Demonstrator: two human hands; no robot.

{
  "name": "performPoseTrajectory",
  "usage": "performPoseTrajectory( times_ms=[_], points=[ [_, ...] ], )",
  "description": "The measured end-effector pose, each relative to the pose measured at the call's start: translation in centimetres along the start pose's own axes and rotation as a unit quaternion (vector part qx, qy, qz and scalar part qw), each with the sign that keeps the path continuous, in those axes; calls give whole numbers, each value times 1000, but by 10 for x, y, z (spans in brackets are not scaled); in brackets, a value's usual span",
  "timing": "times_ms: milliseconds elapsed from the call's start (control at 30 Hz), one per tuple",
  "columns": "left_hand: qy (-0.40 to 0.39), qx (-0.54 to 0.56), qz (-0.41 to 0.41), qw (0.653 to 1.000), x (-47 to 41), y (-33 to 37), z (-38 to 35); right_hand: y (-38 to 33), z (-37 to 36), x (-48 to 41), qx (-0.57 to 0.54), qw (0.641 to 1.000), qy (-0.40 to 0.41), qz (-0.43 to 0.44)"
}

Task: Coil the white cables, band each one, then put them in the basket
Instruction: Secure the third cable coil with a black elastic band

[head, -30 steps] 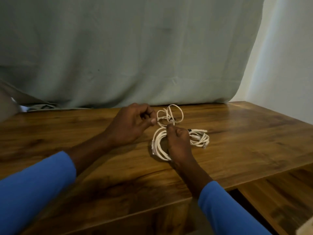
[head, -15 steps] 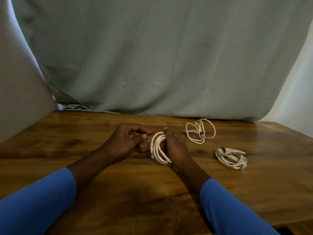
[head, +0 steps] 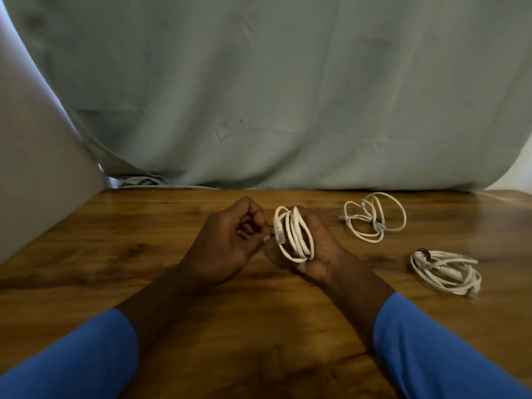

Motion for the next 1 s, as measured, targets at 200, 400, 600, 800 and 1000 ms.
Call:
performPoseTrajectory(
  times_ms=[200, 400, 600, 800, 1000],
  points=[
    [73, -79, -137, 985, 1, 42, 7, 23, -35, 13, 18, 987, -147, -70],
    [76, -136, -123, 980, 4, 37, 11, 27, -49, 28, 30, 979, -178, -94],
    [24, -163, -128, 978, 7, 40, 3, 34, -35, 24, 59, 992, -68, -90],
    [36, -194, -174, 965, 7, 47, -1, 38, -38, 18, 40, 995, -41, -79],
    [87, -203, -165, 961, 7, 52, 10, 38, -51, 17, 29, 999, -34, -20]
  ],
)
Point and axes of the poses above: each hand's wrist, its own x-axis away from the middle knuckle, its own z-axis out of the back of the hand, y = z × x, the point moved 9 cm from there along -x, towards the middle knuckle, and after that the axes turned 11 degrees about -z, right-handed, at the moved point
